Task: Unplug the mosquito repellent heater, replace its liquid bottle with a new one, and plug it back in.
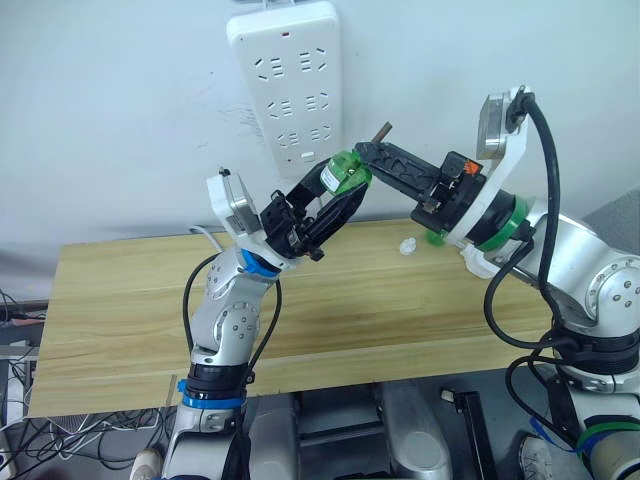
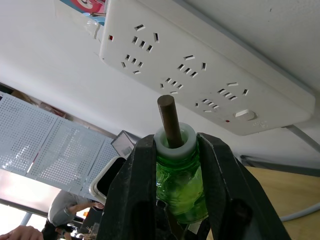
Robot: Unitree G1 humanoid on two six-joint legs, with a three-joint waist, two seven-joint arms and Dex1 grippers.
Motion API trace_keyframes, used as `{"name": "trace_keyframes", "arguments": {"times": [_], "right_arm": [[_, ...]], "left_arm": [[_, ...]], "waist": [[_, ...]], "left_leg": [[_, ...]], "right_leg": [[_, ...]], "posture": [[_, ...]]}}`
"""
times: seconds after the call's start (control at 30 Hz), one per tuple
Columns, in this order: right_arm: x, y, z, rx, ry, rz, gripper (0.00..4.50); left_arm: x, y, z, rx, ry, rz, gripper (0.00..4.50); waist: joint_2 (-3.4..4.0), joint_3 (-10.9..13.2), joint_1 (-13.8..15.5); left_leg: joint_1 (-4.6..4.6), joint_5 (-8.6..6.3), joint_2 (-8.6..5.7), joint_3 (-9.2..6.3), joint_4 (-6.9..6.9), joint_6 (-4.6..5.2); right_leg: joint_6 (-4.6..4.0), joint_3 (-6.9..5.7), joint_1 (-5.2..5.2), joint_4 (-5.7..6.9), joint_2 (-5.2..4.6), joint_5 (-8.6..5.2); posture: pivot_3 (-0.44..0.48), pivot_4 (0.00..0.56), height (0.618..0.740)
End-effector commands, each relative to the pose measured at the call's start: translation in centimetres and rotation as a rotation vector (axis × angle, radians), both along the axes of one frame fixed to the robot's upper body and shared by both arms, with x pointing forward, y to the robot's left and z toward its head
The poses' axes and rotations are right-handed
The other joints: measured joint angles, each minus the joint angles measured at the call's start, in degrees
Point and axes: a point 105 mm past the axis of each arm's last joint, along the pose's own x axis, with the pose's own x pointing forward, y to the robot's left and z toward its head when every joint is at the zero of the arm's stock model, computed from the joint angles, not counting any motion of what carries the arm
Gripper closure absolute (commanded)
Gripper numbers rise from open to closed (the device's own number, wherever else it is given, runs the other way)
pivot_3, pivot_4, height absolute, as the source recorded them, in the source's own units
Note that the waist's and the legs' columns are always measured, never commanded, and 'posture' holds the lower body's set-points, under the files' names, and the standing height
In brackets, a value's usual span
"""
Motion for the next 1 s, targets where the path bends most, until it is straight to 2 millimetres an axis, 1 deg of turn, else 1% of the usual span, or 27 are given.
{"name": "trace_keyframes", "arguments": {"times": [0.03,0.17,0.27,0.33,0.5,0.67,0.83,1.0], "right_arm": [[-1.5,0.5,0.7,0.001,-0.051,0.057,2.94],[-0.9,-0.1,1.1,0.004,-0.054,0.028,1.70],[-1.0,-0.5,1.2,-0.005,-0.072,0.039,0.63],[-1.1,-0.6,1.2,-0.016,-0.084,0.049,0.02],[-1.4,-1.3,1.0,-0.053,-0.120,0.093,0.02],[-1.7,-2.5,0.2,-0.135,-0.135,0.136,0.02],[-1.6,-3.8,-1.0,-0.234,-0.130,0.141,0.02],[-1.5,-5.0,-2.9,-0.374,-0.114,0.146,0.02]], "left_arm": [[-0.4,0.2,0.8,-0.027,-0.030,-0.002,2.25],[-0.5,0.4,0.8,-0.011,-0.035,0.000,2.25],[-0.7,0.9,0.7,0.011,-0.035,0.005,2.25],[-0.8,1.2,0.6,0.023,-0.033,0.011,2.25],[-1.4,2.4,0.1,0.079,-0.023,0.021,2.25],[-2.2,3.8,0.1,0.148,-0.005,0.012,2.25],[-3.0,4.8,-0.1,0.228,0.016,-0.015,2.25],[-3.6,5.3,-0.1,0.304,0.042,-0.056,2.25]], "waist": [[0.00,0.00,0.00],[0.00,0.00,0.01],[0.00,0.00,0.00],[0.00,0.00,-0.01],[0.00,0.00,0.05],[0.00,0.00,0.29],[0.00,0.00,0.29],[0.00,0.00,0.29]], "left_leg": [[0.00,0.00,0.00,0.00,0.00,0.00],[0.00,0.00,0.00,0.00,0.00,0.00],[-0.01,0.00,0.00,-0.01,0.00,0.00],[-0.01,0.00,0.00,-0.01,-0.01,0.00],[-0.01,0.00,0.00,-0.02,-0.01,0.00],[-0.02,0.00,0.00,-0.03,-0.01,0.00],[-0.02,0.00,0.00,-0.03,-0.02,0.00],[-0.03,0.00,-0.01,-0.02,-0.02,0.00]], "right_leg": [[0.00,0.00,0.00,0.00,0.00,0.00],[0.00,0.00,0.00,0.00,0.00,0.00],[0.00,-0.01,0.00,-0.01,0.00,0.00],[0.00,-0.01,0.00,-0.01,0.00,0.00],[0.00,-0.01,0.00,-0.02,0.00,0.00],[0.00,-0.02,0.00,-0.03,0.00,0.00],[0.00,-0.01,-0.01,-0.05,0.00,0.00],[0.00,0.00,-0.01,-0.06,0.00,0.00]], "posture": [[-0.280,0.378,0.730],[-0.279,0.373,0.730],[-0.279,0.373,0.730],[-0.269,0.373,0.730],[-0.258,0.365,0.730],[-0.256,0.363,0.730],[-0.264,0.366,0.730],[-0.268,0.371,0.730]]}}
